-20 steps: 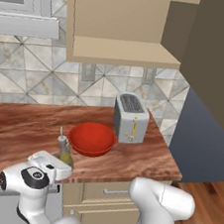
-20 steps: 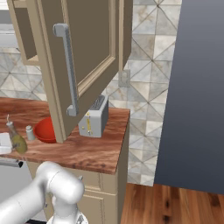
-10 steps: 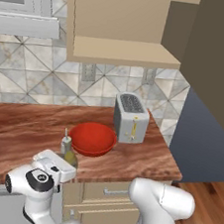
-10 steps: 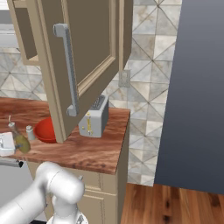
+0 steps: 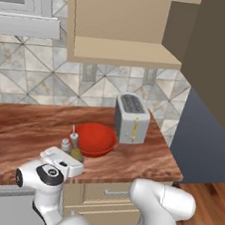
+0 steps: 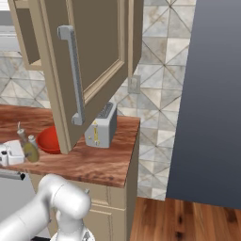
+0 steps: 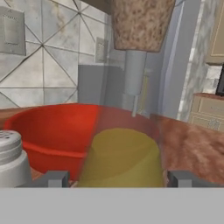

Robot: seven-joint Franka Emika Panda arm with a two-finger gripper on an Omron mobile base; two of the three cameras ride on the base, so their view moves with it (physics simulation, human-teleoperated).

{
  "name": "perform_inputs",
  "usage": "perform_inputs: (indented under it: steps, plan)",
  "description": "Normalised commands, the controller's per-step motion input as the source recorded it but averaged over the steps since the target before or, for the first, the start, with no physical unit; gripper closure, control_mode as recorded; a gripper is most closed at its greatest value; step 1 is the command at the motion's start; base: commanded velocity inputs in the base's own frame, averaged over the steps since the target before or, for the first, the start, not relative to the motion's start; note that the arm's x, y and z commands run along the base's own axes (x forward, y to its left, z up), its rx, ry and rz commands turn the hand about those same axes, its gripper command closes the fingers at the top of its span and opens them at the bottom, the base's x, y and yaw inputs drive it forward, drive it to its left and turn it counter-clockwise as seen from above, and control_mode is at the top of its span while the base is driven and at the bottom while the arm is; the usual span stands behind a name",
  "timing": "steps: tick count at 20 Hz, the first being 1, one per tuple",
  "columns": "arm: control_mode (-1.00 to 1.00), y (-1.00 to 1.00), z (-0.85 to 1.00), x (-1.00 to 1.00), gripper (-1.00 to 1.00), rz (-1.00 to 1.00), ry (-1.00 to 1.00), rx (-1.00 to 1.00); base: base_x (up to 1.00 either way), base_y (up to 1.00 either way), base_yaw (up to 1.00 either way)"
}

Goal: Retrieve the bottle and the shaker from the cabinet and place them next to the mixing bowl on the counter. Then add garlic from the fridge to the mixing bowl.

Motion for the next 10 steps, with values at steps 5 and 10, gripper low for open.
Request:
perform_inputs:
  steps: [5, 10]
  plan:
    - [-1.0, -0.16, -0.26, 0.13, 1.0, 0.01, 0.0, 0.0, 0.0, 0.0, 0.0]
    - [-1.0, -0.03, -0.41, 0.0, 1.0, 0.0, 0.0, 0.0, 0.0, 0.0, 0.0]
